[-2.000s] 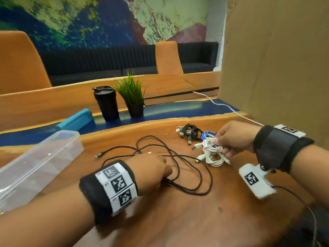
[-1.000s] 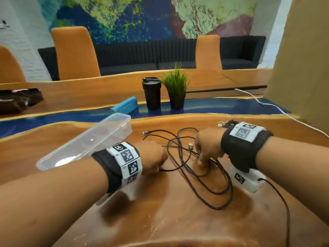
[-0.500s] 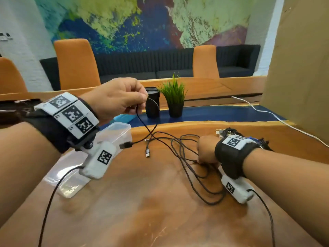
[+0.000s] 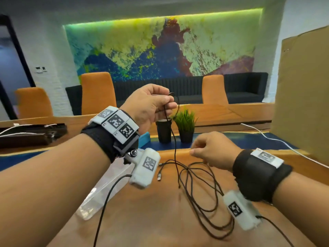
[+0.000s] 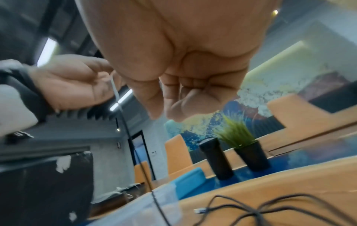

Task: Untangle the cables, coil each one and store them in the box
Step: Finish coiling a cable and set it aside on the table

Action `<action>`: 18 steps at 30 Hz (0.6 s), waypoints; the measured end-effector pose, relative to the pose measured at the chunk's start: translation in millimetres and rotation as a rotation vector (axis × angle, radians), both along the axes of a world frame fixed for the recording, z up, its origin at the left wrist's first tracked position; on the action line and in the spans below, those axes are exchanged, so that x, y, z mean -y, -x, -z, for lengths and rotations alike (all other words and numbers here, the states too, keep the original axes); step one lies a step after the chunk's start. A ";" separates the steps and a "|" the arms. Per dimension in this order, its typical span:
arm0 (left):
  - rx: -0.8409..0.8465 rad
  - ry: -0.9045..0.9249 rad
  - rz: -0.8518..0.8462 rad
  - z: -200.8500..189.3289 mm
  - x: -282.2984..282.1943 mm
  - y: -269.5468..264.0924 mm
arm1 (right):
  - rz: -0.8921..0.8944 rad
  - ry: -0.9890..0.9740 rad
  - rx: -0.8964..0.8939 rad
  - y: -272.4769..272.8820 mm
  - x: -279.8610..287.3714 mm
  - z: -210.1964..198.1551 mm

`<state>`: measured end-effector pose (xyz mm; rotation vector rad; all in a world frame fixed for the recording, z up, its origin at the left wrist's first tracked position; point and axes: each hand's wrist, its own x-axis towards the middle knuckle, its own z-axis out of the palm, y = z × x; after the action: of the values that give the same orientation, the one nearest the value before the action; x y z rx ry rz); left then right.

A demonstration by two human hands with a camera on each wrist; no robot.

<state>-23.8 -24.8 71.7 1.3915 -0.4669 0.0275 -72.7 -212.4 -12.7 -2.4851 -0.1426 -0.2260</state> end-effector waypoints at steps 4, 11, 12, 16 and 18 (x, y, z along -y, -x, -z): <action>0.010 0.053 0.048 -15.5 7.7 2.2 | -0.187 -0.265 -0.171 12.4 -34.6 -4.1; 0.062 -0.093 -0.010 -22.6 -10.6 15.8 | -0.192 -0.585 -0.085 15.7 -40.2 -30.9; 0.080 -0.156 -0.023 -21.9 -12.7 19.0 | -0.225 -0.694 -0.086 19.2 -40.0 -40.9; 0.185 -0.342 0.006 -18.6 -8.9 31.5 | -0.317 -0.851 -0.033 26.4 -43.4 -76.4; 0.273 -0.426 -0.049 -16.8 -7.2 33.3 | -0.275 -0.803 0.005 26.3 -43.6 -86.1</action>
<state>-57.1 -17.6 88.5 1.8284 -0.6937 0.1678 -99.0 -168.8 73.4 -1.6462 -0.3216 -0.1340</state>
